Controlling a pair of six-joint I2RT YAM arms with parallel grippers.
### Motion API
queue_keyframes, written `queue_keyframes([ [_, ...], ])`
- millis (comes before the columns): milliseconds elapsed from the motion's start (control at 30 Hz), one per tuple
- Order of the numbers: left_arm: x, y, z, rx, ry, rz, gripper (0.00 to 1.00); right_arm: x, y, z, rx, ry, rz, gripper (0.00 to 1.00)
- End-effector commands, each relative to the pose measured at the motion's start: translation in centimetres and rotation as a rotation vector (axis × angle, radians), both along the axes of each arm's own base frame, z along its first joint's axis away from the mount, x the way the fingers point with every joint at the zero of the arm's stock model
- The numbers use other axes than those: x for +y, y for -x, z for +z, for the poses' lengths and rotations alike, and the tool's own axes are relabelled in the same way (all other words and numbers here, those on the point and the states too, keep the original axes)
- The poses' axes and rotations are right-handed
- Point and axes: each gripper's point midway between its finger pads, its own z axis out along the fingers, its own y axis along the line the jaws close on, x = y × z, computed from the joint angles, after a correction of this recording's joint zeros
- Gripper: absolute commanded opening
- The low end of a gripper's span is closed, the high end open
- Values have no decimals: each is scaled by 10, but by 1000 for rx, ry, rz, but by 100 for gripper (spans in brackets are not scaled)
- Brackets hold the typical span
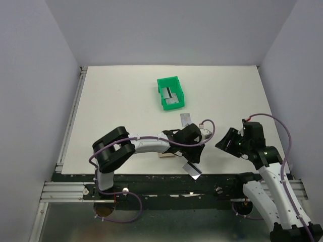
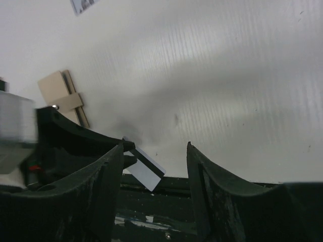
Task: Put the credit cards into the card holder
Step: Move the credit card to the corner of the board, then pick up the credit card at the corner of the board.
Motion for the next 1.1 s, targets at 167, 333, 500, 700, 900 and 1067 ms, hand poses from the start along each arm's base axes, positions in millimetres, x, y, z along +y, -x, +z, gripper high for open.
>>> queue_keyframes([
  [167, -4, -26, 66, -122, 117, 95, 36, 49, 42, -46, 178, -263, 151, 61],
  [333, 31, -6, 24, -52, 69, 133, 35, 60, 55, -61, 225, -290, 165, 61],
  [500, 53, 3, 7, -21, 58, 193, 34, 74, 52, -57, 233, -230, 197, 61],
  [700, 52, 0, 10, -27, 71, 216, 34, 76, 61, -74, 293, -183, 157, 61],
  [900, 51, -2, 9, -28, 67, 220, 34, 68, 75, -93, 312, -193, 91, 60],
  [1067, 48, 1, 1, -10, 53, 200, 34, 73, 84, -111, 352, -240, 92, 60],
])
